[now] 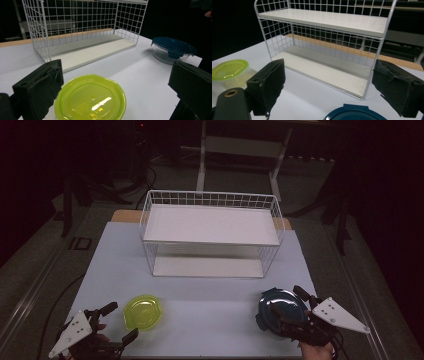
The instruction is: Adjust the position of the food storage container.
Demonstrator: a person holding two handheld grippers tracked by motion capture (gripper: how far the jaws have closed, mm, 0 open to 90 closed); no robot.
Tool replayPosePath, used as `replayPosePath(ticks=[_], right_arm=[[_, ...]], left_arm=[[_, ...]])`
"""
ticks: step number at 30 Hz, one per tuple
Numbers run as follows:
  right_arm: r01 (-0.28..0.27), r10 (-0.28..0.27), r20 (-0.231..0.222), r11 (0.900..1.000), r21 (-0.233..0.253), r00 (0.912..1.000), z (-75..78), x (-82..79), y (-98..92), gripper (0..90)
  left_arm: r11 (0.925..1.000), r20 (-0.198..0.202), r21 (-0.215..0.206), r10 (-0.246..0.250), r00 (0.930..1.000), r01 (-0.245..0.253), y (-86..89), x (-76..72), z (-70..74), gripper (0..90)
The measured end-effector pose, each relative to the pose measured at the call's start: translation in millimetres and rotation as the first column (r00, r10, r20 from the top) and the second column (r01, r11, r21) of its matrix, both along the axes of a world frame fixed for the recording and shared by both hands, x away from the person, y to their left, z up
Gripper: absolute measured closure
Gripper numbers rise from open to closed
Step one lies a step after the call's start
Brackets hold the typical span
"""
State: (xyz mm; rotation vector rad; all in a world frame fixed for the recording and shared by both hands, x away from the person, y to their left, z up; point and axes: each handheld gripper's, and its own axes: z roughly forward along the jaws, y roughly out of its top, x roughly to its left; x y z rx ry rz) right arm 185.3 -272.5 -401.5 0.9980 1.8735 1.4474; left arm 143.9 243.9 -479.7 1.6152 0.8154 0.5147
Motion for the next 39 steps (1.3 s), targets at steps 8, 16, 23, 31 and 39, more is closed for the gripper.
replayPosePath(ticks=[8, 16, 23, 31, 39], right_arm=[[0.000, 0.003, -0.072, 0.999, 0.035, 0.9974, 7.1, 25.1, -14.9, 11.1], [0.051, -0.048, -0.084, 0.998, 0.032, 0.9953, 12.6, 43.2, -30.9, 10.8], [0.053, -0.055, -0.128, 0.998, -0.022, 0.9902, 6.8, 59.5, -48.7, 20.9], [0.098, -0.110, -0.163, 0.992, -0.079, 0.9805, -12.9, 73.2, -68.9, 39.0], [0.129, -0.157, -0.219, 0.982, -0.137, 0.9630, -41.5, 80.8, -87.3, 70.6]], left_arm=[[1.0000, -0.002, 0.000, -0.001, 1.0000, 0.001, 0.1, 0.6, 0.1, 0.0], [1.0000, -0.002, 0.001, -0.004, 1.0000, 0.004, -0.2, 0.4, 0.1, 0.0], [1.0000, 0.000, 0.000, -0.006, 1.0000, 0.006, 0.1, -0.1, 0.4, 0.0], [1.0000, 0.001, 0.001, -0.005, 1.0000, 0.005, 0.5, 0.4, 0.3, 0.0], [1.0000, 0.000, 0.003, -0.005, 1.0000, 0.005, 0.2, 0.4, 0.1, 0.0]])
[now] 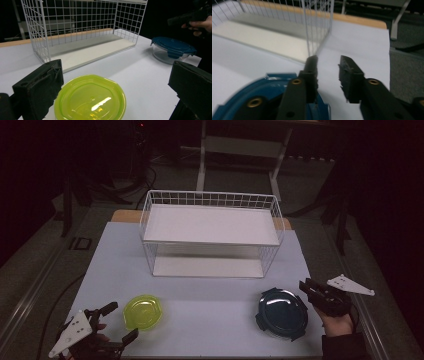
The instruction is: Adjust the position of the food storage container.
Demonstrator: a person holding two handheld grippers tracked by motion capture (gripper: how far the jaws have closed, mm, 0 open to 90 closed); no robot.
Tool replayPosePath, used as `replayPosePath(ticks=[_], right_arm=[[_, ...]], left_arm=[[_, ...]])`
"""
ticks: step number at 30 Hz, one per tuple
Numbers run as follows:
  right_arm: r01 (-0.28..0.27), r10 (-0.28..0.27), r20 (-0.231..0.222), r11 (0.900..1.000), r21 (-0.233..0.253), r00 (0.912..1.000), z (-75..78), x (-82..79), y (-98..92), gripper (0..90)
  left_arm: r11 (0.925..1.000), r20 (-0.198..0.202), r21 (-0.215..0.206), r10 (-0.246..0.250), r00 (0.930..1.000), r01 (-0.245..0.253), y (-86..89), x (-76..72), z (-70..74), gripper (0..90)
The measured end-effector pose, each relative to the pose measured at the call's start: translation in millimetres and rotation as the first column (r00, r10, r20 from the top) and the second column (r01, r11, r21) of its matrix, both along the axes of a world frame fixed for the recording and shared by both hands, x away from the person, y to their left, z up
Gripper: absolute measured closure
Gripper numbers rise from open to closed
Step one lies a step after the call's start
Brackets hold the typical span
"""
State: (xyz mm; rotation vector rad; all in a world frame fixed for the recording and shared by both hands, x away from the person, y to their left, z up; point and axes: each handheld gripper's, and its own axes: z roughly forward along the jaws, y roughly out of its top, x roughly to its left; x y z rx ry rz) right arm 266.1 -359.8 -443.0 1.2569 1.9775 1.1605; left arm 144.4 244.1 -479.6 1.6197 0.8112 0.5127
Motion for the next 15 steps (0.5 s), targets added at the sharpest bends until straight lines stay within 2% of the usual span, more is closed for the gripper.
replayPosePath(ticks=[2, 5, 6, 7, 9, 15], right_arm=[[0.005, -0.005, -0.011, 1.000, -0.006, 0.9999, -2.9, 0.7, -1.6, 73.4], [0.017, -0.018, -0.043, 1.000, -0.014, 0.9989, -13.4, 1.7, -8.6, 82.6], [0.017, -0.018, -0.043, 1.000, -0.014, 0.9989, -13.4, 1.7, -8.6, 82.6], [0.027, -0.028, -0.061, 0.999, -0.019, 0.9977, -18.6, 1.8, -11.6, 86.8], [0.032, -0.033, -0.079, 0.999, -0.022, 0.9963, -24.1, 1.7, -14.9, 89.6], [0.029, -0.034, -0.117, 0.999, -0.046, 0.9925, -37.9, -0.8, -18.6, 89.8]], left_arm=[[1.0000, 0.000, 0.001, 0.000, 1.0000, 0.000, 0.1, 0.1, 0.1, 0.0], [1.0000, 0.000, 0.001, 0.000, 1.0000, 0.000, 0.1, 0.0, 0.0, 0.0], [1.0000, 0.001, 0.002, 0.000, 1.0000, 0.000, 0.0, 0.0, 0.0, 0.0], [1.0000, 0.000, 0.000, 0.000, 1.0000, 0.000, 0.0, 0.0, 0.0, 0.0], [1.0000, 0.000, 0.002, 0.000, 1.0000, 0.000, -0.1, 0.0, 0.1, 0.0], [1.0000, 0.000, 0.003, 0.001, 1.0000, -0.001, -0.2, -0.1, 0.0, 0.0]])
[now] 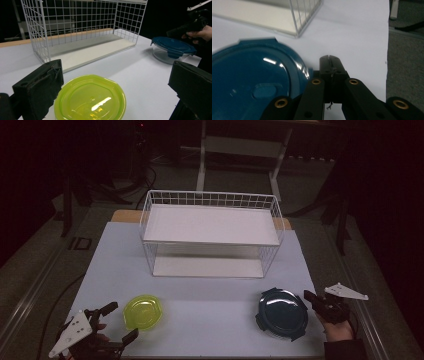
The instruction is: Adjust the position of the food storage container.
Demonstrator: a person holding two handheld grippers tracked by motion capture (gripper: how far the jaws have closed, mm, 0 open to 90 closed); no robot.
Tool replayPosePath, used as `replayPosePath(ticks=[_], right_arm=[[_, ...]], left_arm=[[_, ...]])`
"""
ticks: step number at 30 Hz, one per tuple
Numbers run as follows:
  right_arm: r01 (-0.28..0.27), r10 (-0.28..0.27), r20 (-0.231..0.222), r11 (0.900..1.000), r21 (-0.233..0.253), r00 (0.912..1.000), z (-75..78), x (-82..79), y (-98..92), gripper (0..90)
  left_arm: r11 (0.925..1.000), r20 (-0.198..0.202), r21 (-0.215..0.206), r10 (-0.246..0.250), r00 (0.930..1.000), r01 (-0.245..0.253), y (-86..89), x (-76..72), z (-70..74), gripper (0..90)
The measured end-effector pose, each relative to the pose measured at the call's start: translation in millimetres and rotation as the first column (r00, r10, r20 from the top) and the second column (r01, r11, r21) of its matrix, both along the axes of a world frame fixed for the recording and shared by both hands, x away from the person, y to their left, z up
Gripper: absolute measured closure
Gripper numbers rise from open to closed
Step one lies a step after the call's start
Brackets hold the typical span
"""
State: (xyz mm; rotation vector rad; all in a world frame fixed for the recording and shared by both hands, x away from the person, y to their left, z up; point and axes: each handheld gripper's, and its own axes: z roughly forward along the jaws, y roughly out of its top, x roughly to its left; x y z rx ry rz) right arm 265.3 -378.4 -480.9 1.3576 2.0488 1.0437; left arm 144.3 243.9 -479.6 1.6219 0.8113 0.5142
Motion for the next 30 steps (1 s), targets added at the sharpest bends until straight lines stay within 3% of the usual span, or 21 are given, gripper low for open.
replayPosePath(ticks=[9, 19, 30], right_arm=[[-0.013, 0.014, -0.037, 0.999, 0.029, 0.9992, -14.5, -13.1, -9.3, 90.0], [-0.007, 0.008, -0.034, 1.000, 0.016, 0.9994, -13.9, -17.9, -7.5, 90.0], [-0.043, 0.046, -0.063, 0.998, 0.050, 0.9969, -14.1, -30.5, -0.9, 90.0]], left_arm=[[1.0000, 0.000, -0.001, 0.000, 1.0000, 0.000, -0.4, 0.1, 0.0, 0.0], [1.0000, -0.003, 0.000, -0.001, 1.0000, 0.001, -0.8, 0.5, -0.2, 0.0], [1.0000, -0.004, -0.004, -0.003, 1.0000, 0.003, -1.7, 0.9, -0.3, 0.0]])
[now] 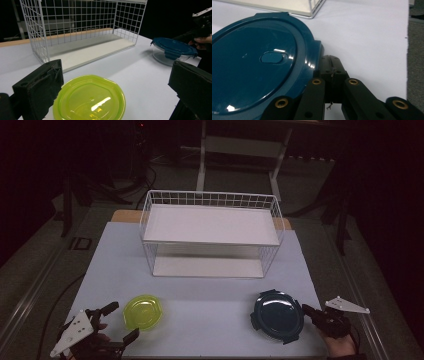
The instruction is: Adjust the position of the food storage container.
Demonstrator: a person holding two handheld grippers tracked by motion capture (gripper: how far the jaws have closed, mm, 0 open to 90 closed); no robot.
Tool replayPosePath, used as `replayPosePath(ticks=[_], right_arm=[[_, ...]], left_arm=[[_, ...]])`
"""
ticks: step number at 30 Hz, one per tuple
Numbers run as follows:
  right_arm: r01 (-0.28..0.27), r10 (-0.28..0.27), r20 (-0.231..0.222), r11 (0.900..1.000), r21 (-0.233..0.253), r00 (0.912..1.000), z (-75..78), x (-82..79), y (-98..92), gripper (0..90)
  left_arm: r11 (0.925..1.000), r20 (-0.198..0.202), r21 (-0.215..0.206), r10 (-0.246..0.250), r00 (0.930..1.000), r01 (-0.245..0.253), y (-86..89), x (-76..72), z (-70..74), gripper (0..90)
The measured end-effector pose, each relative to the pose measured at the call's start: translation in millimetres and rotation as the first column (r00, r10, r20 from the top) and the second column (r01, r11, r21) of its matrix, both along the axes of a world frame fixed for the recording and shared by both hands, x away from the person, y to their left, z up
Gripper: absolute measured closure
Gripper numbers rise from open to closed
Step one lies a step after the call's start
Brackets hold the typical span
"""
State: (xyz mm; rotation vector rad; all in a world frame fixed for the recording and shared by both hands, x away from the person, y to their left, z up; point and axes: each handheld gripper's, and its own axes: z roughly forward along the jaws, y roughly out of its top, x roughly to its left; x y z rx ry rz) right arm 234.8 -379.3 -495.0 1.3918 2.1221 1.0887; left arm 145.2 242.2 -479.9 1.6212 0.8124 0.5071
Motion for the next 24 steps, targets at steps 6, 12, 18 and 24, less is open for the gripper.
replayPosePath(ticks=[6, 12, 18, 24], right_arm=[[-0.047, 0.047, -0.013, 0.999, 0.002, 0.9988, 0.2, -6.6, 13.3, 90.0], [-0.096, 0.096, -0.024, 0.995, 0.012, 0.9951, -0.4, -8.2, 26.1, 90.0], [-0.123, 0.124, -0.033, 0.992, 0.035, 0.9917, -0.7, -8.5, 27.5, 90.0], [-0.125, 0.125, -0.023, 0.992, 0.007, 0.9919, 1.4, -11.2, 29.9, 90.0]], left_arm=[[1.0000, 0.000, 0.005, -0.002, 1.0000, 0.002, -0.6, 0.2, 0.0, 0.0], [1.0000, 0.000, 0.005, -0.003, 1.0000, 0.003, -0.5, 0.0, -0.1, 0.0], [0.9999, 0.002, 0.009, -0.006, 1.0000, 0.006, -0.6, -0.4, 0.2, 0.0], [0.9999, 0.002, 0.010, -0.007, 1.0000, 0.007, -0.8, -0.2, -0.1, 0.0]])
